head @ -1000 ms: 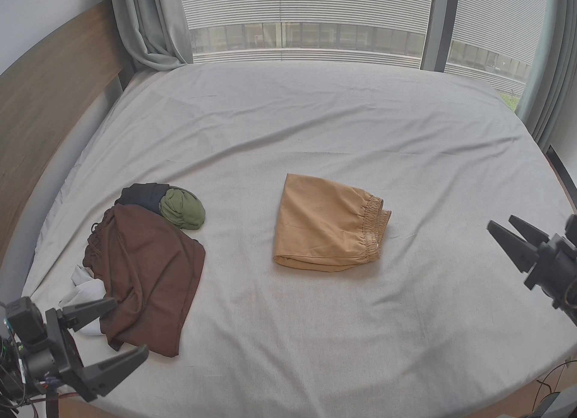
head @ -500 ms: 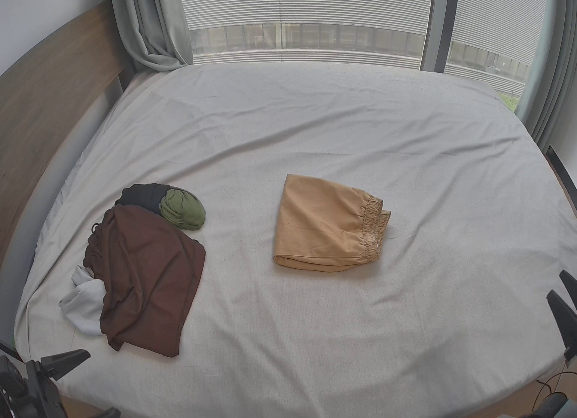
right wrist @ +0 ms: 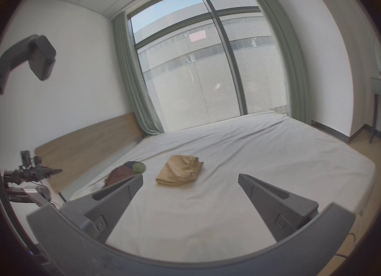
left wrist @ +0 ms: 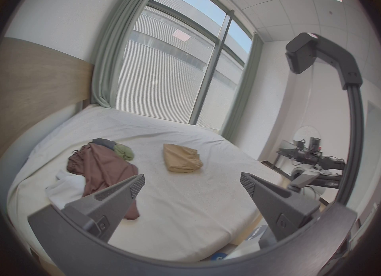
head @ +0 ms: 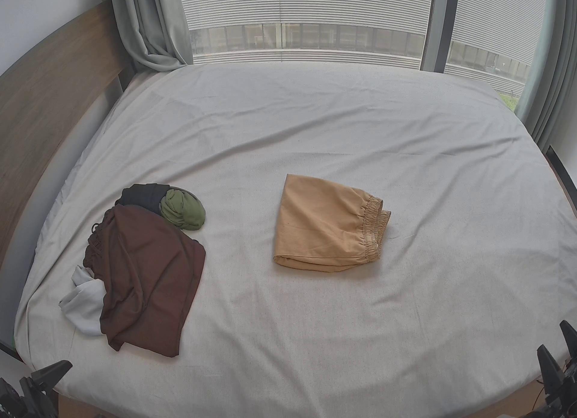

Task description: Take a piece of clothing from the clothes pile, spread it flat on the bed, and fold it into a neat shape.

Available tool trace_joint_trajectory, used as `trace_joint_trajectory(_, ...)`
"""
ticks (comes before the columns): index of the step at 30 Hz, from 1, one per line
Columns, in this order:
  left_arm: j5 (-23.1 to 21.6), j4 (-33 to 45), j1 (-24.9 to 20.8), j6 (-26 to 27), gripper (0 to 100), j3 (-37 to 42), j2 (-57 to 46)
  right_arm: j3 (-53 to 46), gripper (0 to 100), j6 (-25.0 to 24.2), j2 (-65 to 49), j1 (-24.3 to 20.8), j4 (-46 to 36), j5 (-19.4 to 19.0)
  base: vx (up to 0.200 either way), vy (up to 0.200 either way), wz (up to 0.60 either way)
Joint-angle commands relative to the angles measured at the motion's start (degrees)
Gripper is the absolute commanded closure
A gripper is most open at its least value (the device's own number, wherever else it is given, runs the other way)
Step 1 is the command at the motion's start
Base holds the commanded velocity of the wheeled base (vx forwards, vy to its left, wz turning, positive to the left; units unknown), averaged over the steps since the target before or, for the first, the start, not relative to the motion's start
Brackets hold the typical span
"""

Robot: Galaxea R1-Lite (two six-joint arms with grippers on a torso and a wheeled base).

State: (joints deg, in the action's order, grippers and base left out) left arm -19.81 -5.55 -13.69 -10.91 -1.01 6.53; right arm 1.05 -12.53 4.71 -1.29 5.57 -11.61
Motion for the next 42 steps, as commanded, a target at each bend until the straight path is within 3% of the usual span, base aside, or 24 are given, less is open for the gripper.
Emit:
trace_joint_trajectory(1, 3.0, 1.5, 2.8, 0.6, 0, 0.9, -1.5, -1.0, 0, 2.0, -4.7, 1.8, -1.9, 3.5, 0.000, 0.000, 0.00)
trace_joint_trajectory(3, 3.7, 1.5, 4.1, 0.8, 0, 1.0, -1.5, -1.0, 0, 3.7, -4.7, 1.8, -2.1, 5.6, 0.000, 0.000, 0.00)
trace_joint_trajectory(6, 6.3, 1.5, 7.9, 1.1, 0, 1.0, -1.5, -1.0, 0, 10.6, -4.7, 1.8, -3.6, 14.7, 0.000, 0.000, 0.00)
trace_joint_trajectory(7, 6.8, 1.5, 8.4, 1.2, 0, 1.0, -1.5, -1.0, 0, 11.0, -4.7, 1.8, -4.5, 15.3, 0.000, 0.000, 0.00)
trace_joint_trajectory(11, 9.0, 1.7, 14.8, 2.3, 0, 1.0, -4.3, -1.0, 0, 11.1, -4.7, 1.8, -5.7, 14.0, 0.000, 0.000, 0.00)
trace_joint_trajectory(20, 13.2, 1.7, 14.6, 3.1, 0, 1.0, -4.9, -1.0, 0, 11.5, -4.7, 1.7, -5.6, 13.5, 0.000, 0.000, 0.00)
trace_joint_trajectory(24, 18.8, 2.3, 14.6, 8.6, 0, 0.9, -4.7, -1.0, 0, 11.6, -4.7, 1.7, -5.6, 13.6, 0.000, 0.000, 0.00)
trace_joint_trajectory(26, 21.7, 6.2, 14.5, 11.1, 0, 0.9, -4.7, -1.0, 0, 11.6, -4.7, 1.7, -5.6, 13.6, 0.000, 0.000, 0.00)
trace_joint_trajectory(42, 21.7, 5.4, 13.8, 10.7, 0, 1.0, -6.5, -1.0, 0, 12.1, -4.7, 1.7, -5.6, 12.5, 0.000, 0.000, 0.00)
